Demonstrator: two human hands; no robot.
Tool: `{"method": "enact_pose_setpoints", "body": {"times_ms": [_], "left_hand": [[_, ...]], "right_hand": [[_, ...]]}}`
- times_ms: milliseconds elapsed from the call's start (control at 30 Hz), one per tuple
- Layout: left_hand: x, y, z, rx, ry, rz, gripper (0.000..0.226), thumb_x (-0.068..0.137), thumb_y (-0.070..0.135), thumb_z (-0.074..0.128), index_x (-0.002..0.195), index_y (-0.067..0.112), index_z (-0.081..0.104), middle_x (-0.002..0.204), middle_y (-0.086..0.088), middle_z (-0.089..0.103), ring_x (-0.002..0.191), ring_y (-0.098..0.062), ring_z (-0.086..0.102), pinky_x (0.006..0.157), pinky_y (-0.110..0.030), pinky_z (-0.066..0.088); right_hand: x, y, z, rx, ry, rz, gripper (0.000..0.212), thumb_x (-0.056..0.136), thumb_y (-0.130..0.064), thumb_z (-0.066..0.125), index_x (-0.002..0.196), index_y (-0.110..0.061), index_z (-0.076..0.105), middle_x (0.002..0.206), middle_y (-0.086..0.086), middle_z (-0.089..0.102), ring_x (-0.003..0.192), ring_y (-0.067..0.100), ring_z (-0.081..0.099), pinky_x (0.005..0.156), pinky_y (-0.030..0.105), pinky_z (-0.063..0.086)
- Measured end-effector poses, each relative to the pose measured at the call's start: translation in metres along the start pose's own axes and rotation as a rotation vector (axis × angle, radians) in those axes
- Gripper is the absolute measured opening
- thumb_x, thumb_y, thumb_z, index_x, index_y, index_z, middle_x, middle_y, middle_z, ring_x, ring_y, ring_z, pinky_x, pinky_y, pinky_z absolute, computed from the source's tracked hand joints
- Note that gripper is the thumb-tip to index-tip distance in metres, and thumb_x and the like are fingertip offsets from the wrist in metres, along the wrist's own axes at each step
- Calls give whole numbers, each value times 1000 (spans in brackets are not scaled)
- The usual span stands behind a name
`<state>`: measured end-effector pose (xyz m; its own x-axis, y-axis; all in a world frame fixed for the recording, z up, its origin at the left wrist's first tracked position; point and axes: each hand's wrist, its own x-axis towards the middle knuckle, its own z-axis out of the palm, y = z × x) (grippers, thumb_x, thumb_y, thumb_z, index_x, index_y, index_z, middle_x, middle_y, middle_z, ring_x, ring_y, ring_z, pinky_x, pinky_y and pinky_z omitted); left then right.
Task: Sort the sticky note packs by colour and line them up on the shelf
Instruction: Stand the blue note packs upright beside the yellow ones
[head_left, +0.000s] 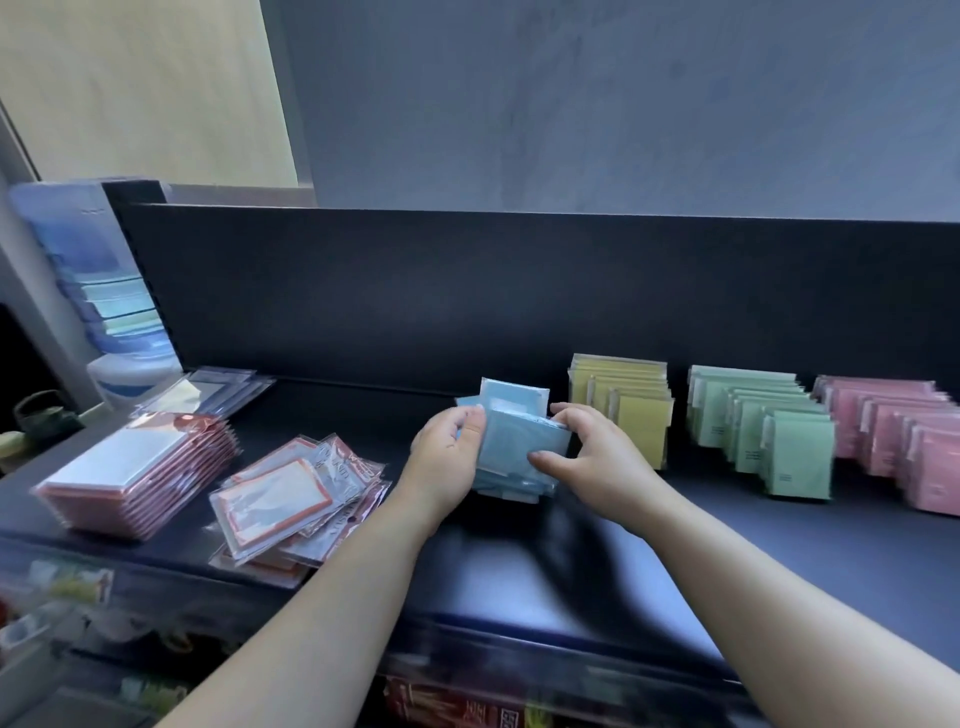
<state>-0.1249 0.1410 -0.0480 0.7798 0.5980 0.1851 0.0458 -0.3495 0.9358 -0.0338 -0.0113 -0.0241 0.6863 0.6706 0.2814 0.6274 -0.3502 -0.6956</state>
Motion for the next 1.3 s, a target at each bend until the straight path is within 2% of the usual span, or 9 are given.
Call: {"method": "enact_pose_setpoints", "body": {"times_ms": [100,200,367,600,900,1067,1133,1200,1300], "left_hand": [[2,11,-2,-28,31,65,32,86,48,51,86,20,69,98,-2,70,94,-23,65,88,-48,52],[4,15,-5,-97,114,60,16,96,24,56,86,19,67,87,-1,71,81,-16,65,81,-42,54],[2,6,-3,-149,290,60,21,97,21,54,80,20,65,79,-1,69,74,-14,61,72,-38,52],[-5,9,0,-145,373,121,22,96,20,56,78,26,66,76,6,68,70,-8,61,69,-31,52],[-18,39,17,-204,124,154,8,95,12,58,92,15,65,83,-1,74,77,-14,69,71,-32,57],[-17,41,11,-45,-21,223,15,96,24,55,89,21,68,80,0,71,74,-14,64,72,-34,51],[-12,36,5,113,23,260,22,93,34,51,84,24,68,78,-4,68,72,-25,59,68,-36,47],[-6,32,1,237,118,281,21,94,29,50,87,22,69,80,3,66,76,-14,57,70,-29,43],[2,29,-4,368,172,262,20,95,16,54,109,16,68,101,9,62,93,-10,55,88,-25,43]], "right_hand": [[1,4,-4,63,-22,14,15,86,-22,67,99,-15,63,120,-5,58,110,11,52,92,25,39],[1,9,-8,383,14,125,6,88,-15,65,91,-19,62,94,4,68,84,15,60,78,32,48],[2,15,-17,986,110,268,15,91,0,56,84,-13,55,73,1,65,58,8,61,48,19,46],[-1,10,-15,1181,24,241,14,89,3,54,89,-10,56,76,2,69,65,13,65,54,22,52],[-6,7,-7,939,-69,259,16,86,-5,65,81,-10,51,83,8,67,70,17,66,67,30,55],[-5,7,-18,1013,-68,227,23,87,-3,62,108,-10,59,91,6,71,74,17,68,62,28,56],[-2,9,-29,968,-122,232,24,89,-2,59,111,-10,63,93,4,72,75,16,67,64,27,55],[-1,14,-44,833,-210,269,21,89,-1,57,106,-10,65,91,4,71,74,16,65,66,27,53],[-5,34,-69,536,-375,325,18,88,1,58,98,-12,66,91,6,70,79,17,63,72,28,51]]}}
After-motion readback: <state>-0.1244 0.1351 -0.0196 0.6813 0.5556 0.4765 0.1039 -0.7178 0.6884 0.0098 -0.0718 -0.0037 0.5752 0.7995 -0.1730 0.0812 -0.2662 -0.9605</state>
